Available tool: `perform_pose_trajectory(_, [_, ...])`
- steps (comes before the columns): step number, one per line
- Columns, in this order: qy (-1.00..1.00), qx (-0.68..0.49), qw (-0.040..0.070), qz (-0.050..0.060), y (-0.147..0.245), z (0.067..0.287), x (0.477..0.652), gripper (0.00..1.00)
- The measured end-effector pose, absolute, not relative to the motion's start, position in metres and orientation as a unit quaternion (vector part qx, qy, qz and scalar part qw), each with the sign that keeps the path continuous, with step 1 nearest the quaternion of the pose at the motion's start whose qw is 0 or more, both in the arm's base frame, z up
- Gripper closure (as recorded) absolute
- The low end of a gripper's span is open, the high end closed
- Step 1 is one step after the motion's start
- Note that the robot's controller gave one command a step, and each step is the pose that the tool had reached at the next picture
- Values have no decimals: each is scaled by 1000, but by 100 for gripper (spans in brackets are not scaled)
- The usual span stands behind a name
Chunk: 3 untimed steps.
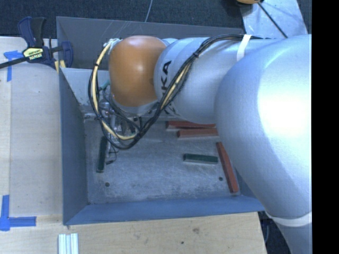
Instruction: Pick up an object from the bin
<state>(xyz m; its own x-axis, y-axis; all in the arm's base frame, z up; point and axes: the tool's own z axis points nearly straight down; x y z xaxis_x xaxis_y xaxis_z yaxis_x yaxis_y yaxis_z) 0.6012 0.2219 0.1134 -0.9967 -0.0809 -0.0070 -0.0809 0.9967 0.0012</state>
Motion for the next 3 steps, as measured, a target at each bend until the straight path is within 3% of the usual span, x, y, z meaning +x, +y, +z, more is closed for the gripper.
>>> perform_pose_trajectory(1, [969,-248,2,2,206,88,592,0])
perform_pose_trajectory(2, [958,-288,0,0,158,81,581,0])
perform_pose_trajectory(3, [943,-333,2,0,207,86,595,0])
